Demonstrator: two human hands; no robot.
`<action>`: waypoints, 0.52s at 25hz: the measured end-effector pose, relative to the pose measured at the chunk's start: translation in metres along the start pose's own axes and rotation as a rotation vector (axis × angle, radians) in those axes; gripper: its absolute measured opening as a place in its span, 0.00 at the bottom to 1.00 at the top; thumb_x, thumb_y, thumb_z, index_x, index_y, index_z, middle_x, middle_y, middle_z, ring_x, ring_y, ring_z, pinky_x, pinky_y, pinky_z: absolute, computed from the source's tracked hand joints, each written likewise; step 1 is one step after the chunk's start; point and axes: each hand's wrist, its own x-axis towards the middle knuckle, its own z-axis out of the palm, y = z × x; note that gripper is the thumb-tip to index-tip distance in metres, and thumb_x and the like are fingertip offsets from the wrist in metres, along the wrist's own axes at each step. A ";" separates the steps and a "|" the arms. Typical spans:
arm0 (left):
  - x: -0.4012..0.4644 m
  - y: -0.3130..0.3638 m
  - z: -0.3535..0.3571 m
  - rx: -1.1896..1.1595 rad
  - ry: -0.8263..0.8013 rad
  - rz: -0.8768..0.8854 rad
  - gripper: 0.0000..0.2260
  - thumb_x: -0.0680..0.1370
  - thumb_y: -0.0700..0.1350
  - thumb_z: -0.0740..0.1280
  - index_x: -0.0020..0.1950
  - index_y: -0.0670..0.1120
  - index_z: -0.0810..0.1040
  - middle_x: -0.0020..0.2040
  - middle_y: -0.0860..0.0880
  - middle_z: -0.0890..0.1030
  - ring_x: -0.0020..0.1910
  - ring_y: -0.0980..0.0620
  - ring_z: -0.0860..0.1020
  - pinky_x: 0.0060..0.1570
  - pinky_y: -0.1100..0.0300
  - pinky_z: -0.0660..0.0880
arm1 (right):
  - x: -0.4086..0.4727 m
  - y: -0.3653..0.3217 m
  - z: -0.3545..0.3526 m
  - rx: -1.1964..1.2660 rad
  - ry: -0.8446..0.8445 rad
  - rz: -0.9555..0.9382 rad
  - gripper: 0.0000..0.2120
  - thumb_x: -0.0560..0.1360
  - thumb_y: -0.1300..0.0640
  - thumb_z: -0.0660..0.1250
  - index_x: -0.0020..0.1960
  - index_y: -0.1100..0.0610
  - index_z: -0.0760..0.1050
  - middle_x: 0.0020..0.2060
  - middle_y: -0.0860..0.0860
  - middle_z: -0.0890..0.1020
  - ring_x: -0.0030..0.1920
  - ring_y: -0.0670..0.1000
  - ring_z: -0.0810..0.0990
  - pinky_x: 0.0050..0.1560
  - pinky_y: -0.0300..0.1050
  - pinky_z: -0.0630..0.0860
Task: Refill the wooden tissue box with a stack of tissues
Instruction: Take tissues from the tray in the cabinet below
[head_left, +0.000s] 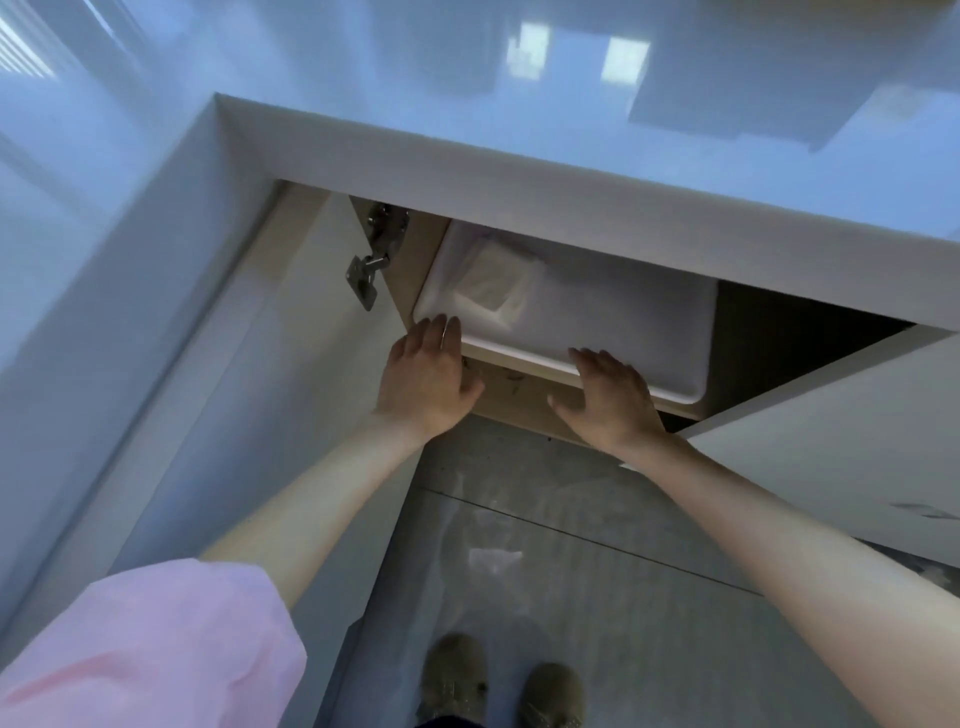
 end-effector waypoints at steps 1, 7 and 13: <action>0.008 -0.002 0.005 -0.004 0.002 0.011 0.28 0.78 0.50 0.57 0.73 0.39 0.55 0.74 0.39 0.60 0.73 0.43 0.58 0.71 0.50 0.57 | 0.010 0.001 0.004 0.062 0.020 0.001 0.30 0.78 0.47 0.59 0.74 0.58 0.56 0.74 0.55 0.62 0.74 0.55 0.60 0.74 0.50 0.57; 0.069 -0.018 0.028 -0.190 -0.040 0.011 0.27 0.79 0.49 0.57 0.74 0.38 0.54 0.74 0.39 0.59 0.72 0.41 0.59 0.69 0.51 0.61 | 0.075 -0.003 0.019 0.382 0.094 0.122 0.22 0.79 0.52 0.57 0.70 0.62 0.65 0.69 0.58 0.71 0.67 0.57 0.70 0.67 0.45 0.65; 0.122 -0.026 0.050 -0.301 -0.001 -0.054 0.24 0.79 0.48 0.57 0.73 0.39 0.59 0.73 0.40 0.62 0.70 0.42 0.64 0.69 0.53 0.62 | 0.128 -0.007 0.029 0.730 0.118 0.292 0.15 0.78 0.55 0.59 0.55 0.65 0.76 0.55 0.61 0.78 0.52 0.56 0.75 0.57 0.44 0.69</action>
